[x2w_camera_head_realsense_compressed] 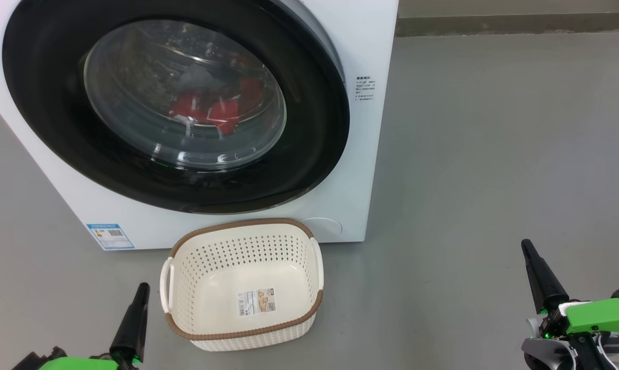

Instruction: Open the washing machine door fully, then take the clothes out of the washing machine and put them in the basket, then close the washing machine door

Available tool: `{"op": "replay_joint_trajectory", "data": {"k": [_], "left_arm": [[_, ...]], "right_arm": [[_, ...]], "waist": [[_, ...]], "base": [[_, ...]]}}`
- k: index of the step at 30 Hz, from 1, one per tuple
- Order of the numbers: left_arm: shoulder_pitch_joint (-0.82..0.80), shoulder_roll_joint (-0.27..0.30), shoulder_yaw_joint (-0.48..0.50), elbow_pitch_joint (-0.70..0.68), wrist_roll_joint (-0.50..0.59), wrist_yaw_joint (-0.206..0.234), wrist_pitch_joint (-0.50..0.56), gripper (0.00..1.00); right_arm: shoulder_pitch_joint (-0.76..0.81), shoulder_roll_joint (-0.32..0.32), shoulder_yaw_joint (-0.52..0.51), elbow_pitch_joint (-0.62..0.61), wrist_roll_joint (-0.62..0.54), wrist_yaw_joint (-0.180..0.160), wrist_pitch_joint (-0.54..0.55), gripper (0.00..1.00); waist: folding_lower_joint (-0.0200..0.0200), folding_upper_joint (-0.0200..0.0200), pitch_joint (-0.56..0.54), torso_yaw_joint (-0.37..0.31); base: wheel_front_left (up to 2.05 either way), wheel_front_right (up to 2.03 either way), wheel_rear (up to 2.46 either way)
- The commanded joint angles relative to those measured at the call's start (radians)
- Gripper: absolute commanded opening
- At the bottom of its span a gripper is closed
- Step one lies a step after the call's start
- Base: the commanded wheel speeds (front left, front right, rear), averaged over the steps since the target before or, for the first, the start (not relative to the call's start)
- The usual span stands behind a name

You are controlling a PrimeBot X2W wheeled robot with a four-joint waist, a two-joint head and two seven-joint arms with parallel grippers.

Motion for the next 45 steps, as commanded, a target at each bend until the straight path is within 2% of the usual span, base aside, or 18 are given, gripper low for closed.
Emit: {"op": "replay_joint_trajectory", "data": {"k": [1,20,21,27,32,36,45], "left_arm": [[-0.041,0.009,0.034,-0.021,0.011,-0.007,0.004,0.0],[-0.041,0.009,0.034,-0.021,0.011,-0.007,0.004,0.0],[0.0,0.0,0.0,0.0,0.0,0.0,0.0,1.0],[0.015,-0.005,-0.004,0.021,0.002,0.0,-0.006,1.0],[0.022,-0.003,-0.005,0.005,0.014,0.0,-0.021,1.0],[0.029,0.001,-0.007,-0.006,0.029,0.0,-0.034,1.0],[0.039,0.006,-0.005,-0.022,0.127,-0.001,-0.06,1.0]], "right_arm": [[-0.042,-0.009,0.017,-0.029,-0.001,-0.001,0.006,0.0],[-0.042,-0.009,0.017,-0.029,-0.001,-0.001,0.006,0.0],[0.0,0.0,0.0,0.0,0.0,0.0,0.0,1.0],[0.012,0.01,0.011,0.028,-0.001,0.0,-0.007,1.0],[0.012,0.009,0.024,0.024,-0.01,0.0,-0.022,1.0],[0.013,0.005,0.035,0.023,-0.03,0.0,-0.034,1.0],[0.011,-0.003,0.064,0.025,-0.119,0.0,-0.061,1.0]], "waist": [[0.0,-0.0001,0.0,0.0],[0.0,-0.0001,0.0,0.0],[0.0,-0.0001,0.0,0.0],[0.0001,-0.0001,0.001,0.001],[0.0022,-0.0001,-0.001,0.002],[0.0002,-0.0001,0.001,0.003],[0.0,-0.0001,0.003,0.005]], "base": [[0.0,0.0,0.0],[0.0,0.0,0.0],[0.0,0.0,0.0],[0.0,0.0,0.0],[0.0,0.0,0.0],[0.0,0.0,0.0],[0.0,0.0,0.0]]}}
